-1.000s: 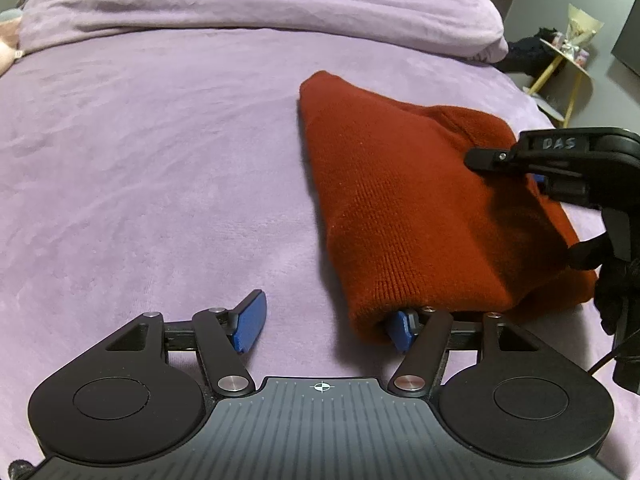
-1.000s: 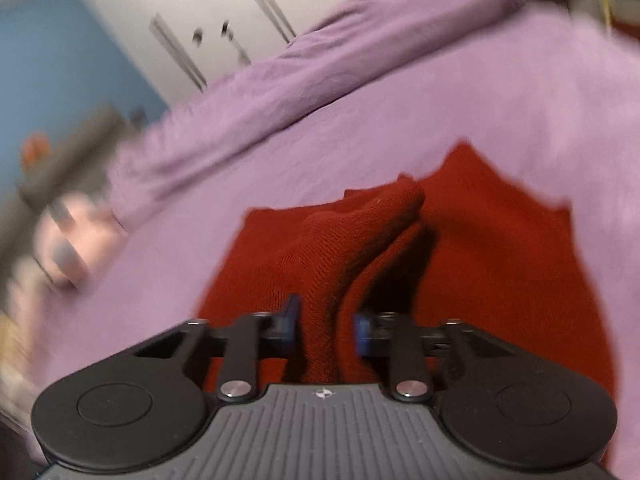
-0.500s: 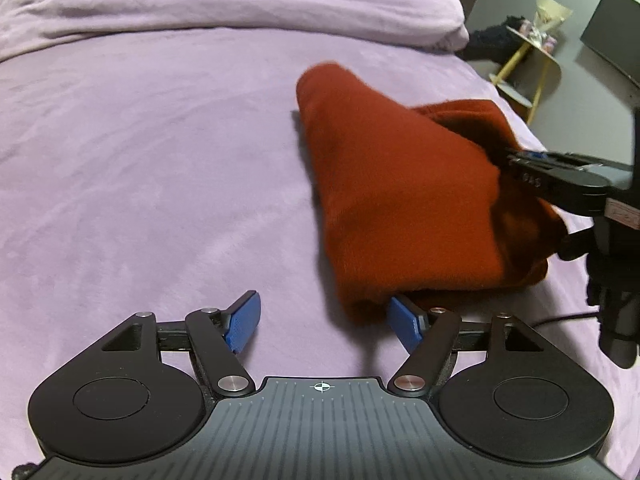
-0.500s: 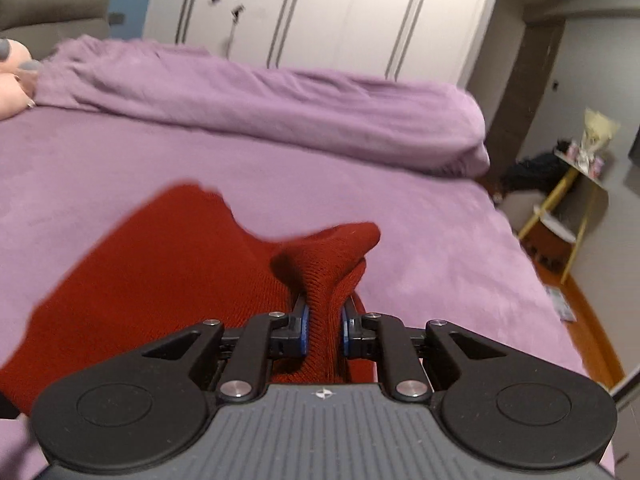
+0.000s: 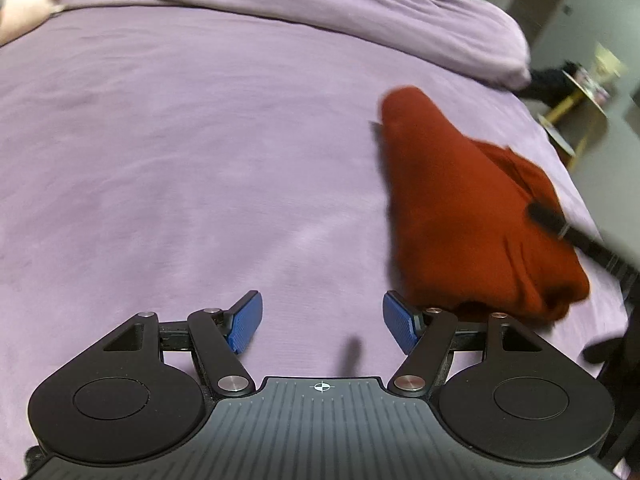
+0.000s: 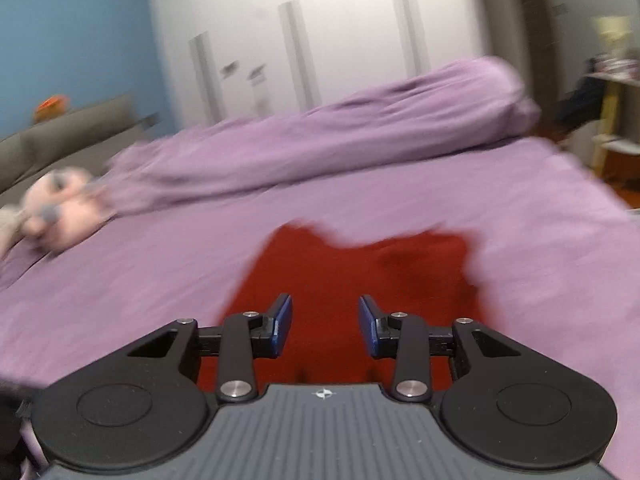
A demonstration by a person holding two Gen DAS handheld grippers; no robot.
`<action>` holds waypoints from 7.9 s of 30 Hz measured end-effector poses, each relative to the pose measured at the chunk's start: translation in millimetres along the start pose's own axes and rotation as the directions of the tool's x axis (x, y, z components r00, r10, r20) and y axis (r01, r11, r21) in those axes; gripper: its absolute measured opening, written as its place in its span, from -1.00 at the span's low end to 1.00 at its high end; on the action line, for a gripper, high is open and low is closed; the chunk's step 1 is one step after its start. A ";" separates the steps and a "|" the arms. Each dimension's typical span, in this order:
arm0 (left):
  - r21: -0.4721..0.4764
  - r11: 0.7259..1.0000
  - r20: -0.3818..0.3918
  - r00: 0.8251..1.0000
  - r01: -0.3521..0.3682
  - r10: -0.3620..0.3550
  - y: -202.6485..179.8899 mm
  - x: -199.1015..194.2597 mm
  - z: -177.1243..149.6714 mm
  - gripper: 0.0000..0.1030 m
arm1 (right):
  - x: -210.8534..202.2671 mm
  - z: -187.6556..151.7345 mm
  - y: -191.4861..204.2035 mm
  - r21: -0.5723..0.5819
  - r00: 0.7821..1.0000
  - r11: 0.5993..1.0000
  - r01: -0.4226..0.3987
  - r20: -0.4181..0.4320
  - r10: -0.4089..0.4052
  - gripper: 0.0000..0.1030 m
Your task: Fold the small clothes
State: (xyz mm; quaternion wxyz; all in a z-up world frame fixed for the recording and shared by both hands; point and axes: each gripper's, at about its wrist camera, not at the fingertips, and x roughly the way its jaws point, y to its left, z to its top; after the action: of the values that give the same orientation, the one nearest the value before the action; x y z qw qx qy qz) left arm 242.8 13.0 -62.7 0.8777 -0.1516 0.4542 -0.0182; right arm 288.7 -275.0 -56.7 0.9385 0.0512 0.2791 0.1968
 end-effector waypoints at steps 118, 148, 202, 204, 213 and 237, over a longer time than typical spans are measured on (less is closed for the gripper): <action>-0.200 0.865 -0.107 0.868 0.459 -0.485 8.0 120.9 80.5 0.73 | 40.4 -31.0 -237.4 0.717 0.945 0.671 -0.190 -0.051 0.322 0.44; -0.162 0.974 -0.123 0.976 0.158 -0.179 89.9 8.9 41.7 0.08 | 54.8 -24.7 -28.3 0.525 0.898 0.823 -0.219 -0.222 0.380 0.00; 0.040 0.980 0.019 0.981 -0.194 0.193 39.1 -24.3 -73.3 0.74 | -32.7 -93.4 0.3 0.765 0.961 0.639 -0.082 -0.109 0.253 -0.73; -0.015 0.976 0.041 0.975 -0.217 0.217 48.6 -29.7 -68.2 0.76 | -38.5 -96.5 -6.5 0.789 0.961 0.605 -0.105 -0.076 0.266 -0.79; -0.009 0.954 -0.048 0.953 -0.301 0.300 58.2 -54.0 -78.4 0.85 | -52.9 -75.5 63.7 0.126 0.925 0.980 0.153 -0.368 -0.097 0.18; 0.218 0.920 -0.019 0.941 -0.327 0.339 6.0 -105.4 -70.0 0.98 | -92.2 -44.0 130.5 -0.103 0.850 0.972 0.210 -0.473 -0.234 0.92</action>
State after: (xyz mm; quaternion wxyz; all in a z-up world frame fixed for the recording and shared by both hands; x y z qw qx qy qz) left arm 124.1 19.1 -18.9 0.8660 0.0224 0.4932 0.0788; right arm 149.6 -192.6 -20.3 0.8566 -0.0545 0.5031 0.1004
